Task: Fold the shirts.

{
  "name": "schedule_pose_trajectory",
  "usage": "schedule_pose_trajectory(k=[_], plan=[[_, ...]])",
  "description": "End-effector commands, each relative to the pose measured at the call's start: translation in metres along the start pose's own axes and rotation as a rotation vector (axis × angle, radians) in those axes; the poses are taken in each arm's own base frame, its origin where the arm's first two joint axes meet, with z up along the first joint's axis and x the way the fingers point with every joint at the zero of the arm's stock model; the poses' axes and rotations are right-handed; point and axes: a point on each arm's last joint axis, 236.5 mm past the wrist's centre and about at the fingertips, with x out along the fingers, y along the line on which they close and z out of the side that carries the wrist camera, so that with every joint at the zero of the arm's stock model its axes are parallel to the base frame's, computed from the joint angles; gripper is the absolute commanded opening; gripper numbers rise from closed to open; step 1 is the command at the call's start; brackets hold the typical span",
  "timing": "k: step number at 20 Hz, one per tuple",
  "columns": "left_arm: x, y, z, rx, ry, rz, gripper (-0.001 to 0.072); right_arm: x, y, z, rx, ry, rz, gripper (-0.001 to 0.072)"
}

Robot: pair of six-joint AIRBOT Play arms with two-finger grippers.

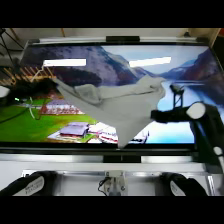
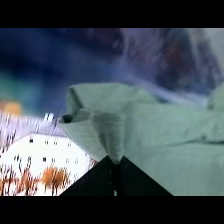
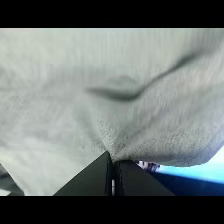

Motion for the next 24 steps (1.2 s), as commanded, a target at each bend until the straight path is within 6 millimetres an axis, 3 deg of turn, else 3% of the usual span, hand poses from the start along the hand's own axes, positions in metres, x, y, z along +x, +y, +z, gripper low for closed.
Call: schedule_pose_trajectory(k=[1, 2, 3, 4, 5, 6, 8, 10, 13, 15, 16, 18, 21, 24], plan=[[-0.148, -0.103, 0.113, 0.215, -0.453, -0.086, 0.0035, -0.155, 0.001, 0.093, -0.233, -0.405, -0.227, 0.0063], [-0.214, -0.144, 0.14, 0.285, -0.633, -0.118, 0.0036, -0.235, 0.007, 0.12, -0.274, -0.622, -0.313, 0.0063], [-0.278, -0.181, 0.153, 0.342, -0.8, -0.151, 0.0036, -0.314, 0.017, 0.134, -0.285, -0.84, -0.367, 0.0063], [-0.342, -0.217, 0.156, 0.393, -0.958, -0.19, 0.0036, -0.394, 0.033, 0.135, -0.282, -1.069, -0.387, 0.0063], [-0.398, -0.246, 0.147, 0.434, -1.084, -0.229, 0.0036, -0.457, 0.049, 0.124, -0.293, -1.247, -0.382, 0.0063], [-0.437, -0.266, 0.133, 0.466, -1.162, -0.261, 0.0036, -0.507, 0.065, 0.106, -0.309, -1.391, -0.363, 0.0063], [-0.483, -0.288, 0.102, 0.468, -1.23, -0.332, 0.0036, -0.561, 0.084, 0.071, -0.324, -1.553, -0.311, 0.0063], [-0.497, -0.298, 0.081, 0.461, -1.223, -0.378, 0.0036, -0.579, 0.088, 0.049, -0.325, -1.602, -0.298, 0.0063], [-0.475, -0.292, 0.074, 0.501, -1.134, -0.32, 0.0036, -0.564, 0.074, 0.048, -0.305, -1.526, -0.348, 0.0063], [-0.432, -0.269, 0.079, 0.48, -0.991, -0.235, 0.0036, -0.532, 0.055, 0.064, -0.278, -1.392, -0.406, 0.0063], [-0.404, -0.253, 0.081, 0.467, -0.901, -0.187, 0.0036, -0.507, 0.043, 0.075, -0.267, -1.287, -0.441, 0.0063], [-0.34, -0.21, 0.083, 0.432, -0.713, -0.09, 0.0036, -0.438, 0.019, 0.092, -0.261, -1.008, -0.493, 0.0063], [-0.236, -0.132, 0.081, 0.318, -0.463, 0.016, 0.0038, -0.314, -0.022, 0.117, -0.233, -0.595, -0.533, 0.0063], [-0.135, -0.051, 0.054, 0.17, -0.215, 0.094, 0.0038, -0.189, -0.055, 0.152, -0.166, -0.407, -0.522, 0.0064]])
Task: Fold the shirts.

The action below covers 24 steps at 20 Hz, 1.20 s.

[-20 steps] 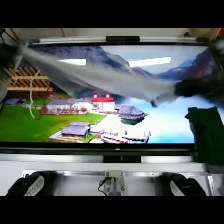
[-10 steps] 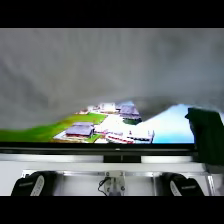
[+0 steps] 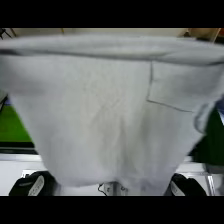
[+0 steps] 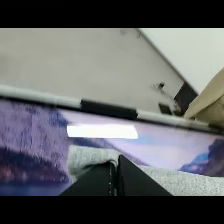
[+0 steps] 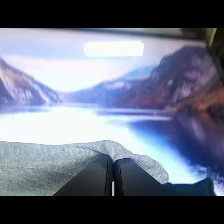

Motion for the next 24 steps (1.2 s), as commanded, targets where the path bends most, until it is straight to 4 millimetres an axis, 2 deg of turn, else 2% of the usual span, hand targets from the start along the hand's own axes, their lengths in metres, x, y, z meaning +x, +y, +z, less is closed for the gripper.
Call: schedule_pose_trajectory(k=[1, 3, 5, 6, 9, 11, 13, 15, 16, 17, 18, 19, 20, 21, 23, 24], plan=[[0.079, 0.079, -0.116, -0.131, 0.333, 0.107, 0.0038, 0.134, 0.034, -0.066, 0.013, 0.243, 0.005, 0.0064], [0.118, 0.119, -0.17, -0.199, 0.455, 0.158, 0.0038, 0.206, 0.059, -0.076, 0.04, 0.227, 0.035, 0.0064], [0.153, 0.152, -0.205, -0.261, 0.505, 0.204, 0.0037, 0.26, 0.08, -0.075, 0.103, 0.164, 0.064, 0.0063], [0.168, 0.165, -0.216, -0.294, 0.507, 0.219, 0.0037, 0.278, 0.091, -0.073, 0.155, 0.128, 0.088, 0.0063], [0.208, 0.19, -0.24, -0.415, 0.488, 0.239, 0.0038, 0.316, 0.114, -0.067, 0.318, 0.044, 0.149, 0.0063], [0.222, 0.199, -0.259, -0.443, 0.51, 0.25, 0.0039, 0.331, 0.126, -0.085, 0.386, 0.094, 0.173, 0.0063], [0.231, 0.199, -0.282, -0.463, 0.548, 0.251, 0.004, 0.343, 0.139, -0.116, 0.437, 0.198, 0.188, 0.0063], [0.237, 0.188, -0.304, -0.488, 0.599, 0.231, 0.004, 0.348, 0.15, -0.135, 0.485, 0.268, 0.204, 0.0065], [0.237, 0.181, -0.311, -0.49, 0.627, 0.218, 0.0064, 0.346, 0.154, -0.134, 0.515, 0.273, 0.219, 0.0096], [0.234, 0.175, -0.313, -0.493, 0.654, 0.202, 0.0172, 0.34, 0.155, -0.126, 0.538, 0.264, 0.232, 0.0212], [0.227, 0.169, -0.309, -0.494, 0.699, 0.171, 0.0412, 0.331, 0.147, -0.115, 0.525, 0.25, 0.229, 0.048], [0.217, 0.165, -0.302, -0.478, 0.75, 0.132, 0.0584, 0.32, 0.131, -0.107, 0.461, 0.241, 0.207, 0.0568], [0.203, 0.166, -0.292, -0.468, 0.805, 0.102, 0.0607, 0.306, 0.108, -0.104, 0.38, 0.258, 0.161, 0.0569], [0.183, 0.171, -0.284, -0.465, 0.879, 0.087, 0.0604, 0.291, 0.083, -0.109, 0.322, 0.305, 0.105, 0.0568], [0.126, 0.184, -0.29, -0.475, 1.078, 0.099, 0.0582, 0.255, 0.037, -0.149, 0.243, 0.503, 0.025, 0.0542], [0.095, 0.19, -0.303, -0.482, 1.184, 0.124, 0.0449, 0.236, 0.023, -0.179, 0.233, 0.644, 0.017, 0.0542]])
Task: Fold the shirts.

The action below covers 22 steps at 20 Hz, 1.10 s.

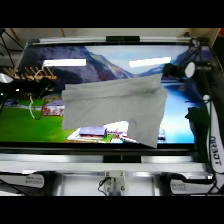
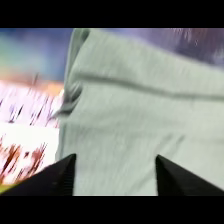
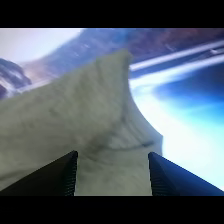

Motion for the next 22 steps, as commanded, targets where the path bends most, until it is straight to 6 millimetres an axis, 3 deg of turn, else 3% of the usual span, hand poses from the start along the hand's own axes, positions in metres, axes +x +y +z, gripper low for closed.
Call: schedule_pose_trajectory(k=[1, 2, 3, 4, 5, 7, 10, 16, 17, 18, 19, 22], plan=[[-0.044, 0.048, -0.087, -0.019, 0.36, 0.099, 0.0408, -0.044, -0.076, -0.079, -0.06, 0.393, -0.137, 0.0542], [-0.042, 0.06, -0.11, -0.036, 0.386, 0.125, 0.0413, -0.051, -0.087, -0.105, -0.051, 0.502, -0.121, 0.0542], [-0.034, 0.068, -0.128, -0.06, 0.378, 0.129, 0.0468, -0.054, -0.092, -0.124, -0.033, 0.579, -0.094, 0.0542], [-0.023, 0.075, -0.145, -0.095, 0.361, 0.13, 0.06, -0.055, -0.092, -0.14, -0.008, 0.634, -0.055, 0.0542], [-0.013, 0.082, -0.16, -0.124, 0.349, 0.133, 0.0621, -0.056, -0.086, -0.152, 0.018, 0.673, -0.006, 0.0542], [0.004, 0.085, -0.175, -0.13, 0.322, 0.095, 0.0601, -0.054, -0.075, -0.159, 0.047, 0.69, 0.052, 0.0543], [0.022, 0.073, -0.178, -0.193, 0.282, 0.029, 0.0593, -0.053, -0.069, -0.157, 0.044, 0.681, 0.076, 0.0543], [0.051, 0.066, -0.188, -0.184, 0.27, 0.076, 0.0585, -0.053, -0.07, -0.157, 0.031, 0.678, 0.08, 0.0543], [0.055, 0.064, -0.187, -0.208, 0.259, 0.087, 0.0505, -0.053, -0.07, -0.157, 0.03, 0.679, 0.08, 0.0543], [0.057, 0.062, -0.186, -0.211, 0.255, 0.092, 0.0244, -0.053, -0.07, -0.157, 0.03, 0.68, 0.08, 0.0542], [0.058, 0.059, -0.188, -0.2, 0.257, 0.092, 0.0059, -0.053, -0.07, -0.157, 0.028, 0.681, 0.08, 0.0543], [0.057, 0.058, -0.19, -0.2, 0.268, 0.087, 0.0039, -0.044, -0.067, -0.182, 0.035, 0.726, 0.103, 0.0552]])
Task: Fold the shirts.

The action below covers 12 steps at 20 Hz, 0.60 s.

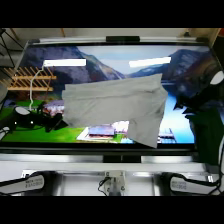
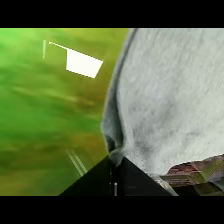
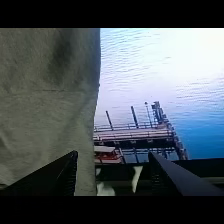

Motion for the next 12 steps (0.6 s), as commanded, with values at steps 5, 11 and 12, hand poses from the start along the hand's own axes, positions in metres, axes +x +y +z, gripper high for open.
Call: schedule_pose_trajectory(k=[5, 11, 12], plan=[[-0.011, -0.011, 0.003, 0.027, -0.047, -0.005, 0.0039, 0.068, 0.029, 0.004, 0.057, -0.075, 0.188, 0.0551], [-0.023, -0.02, 0.002, 0.054, -0.073, -0.017, 0.0039, 0.109, 0.026, 0.009, 0.096, -0.022, 0.214, 0.0551], [-0.023, -0.021, 0.002, 0.054, -0.07, -0.018, 0.0039, 0.114, 0.025, 0.009, 0.102, -0.016, 0.212, 0.055]])
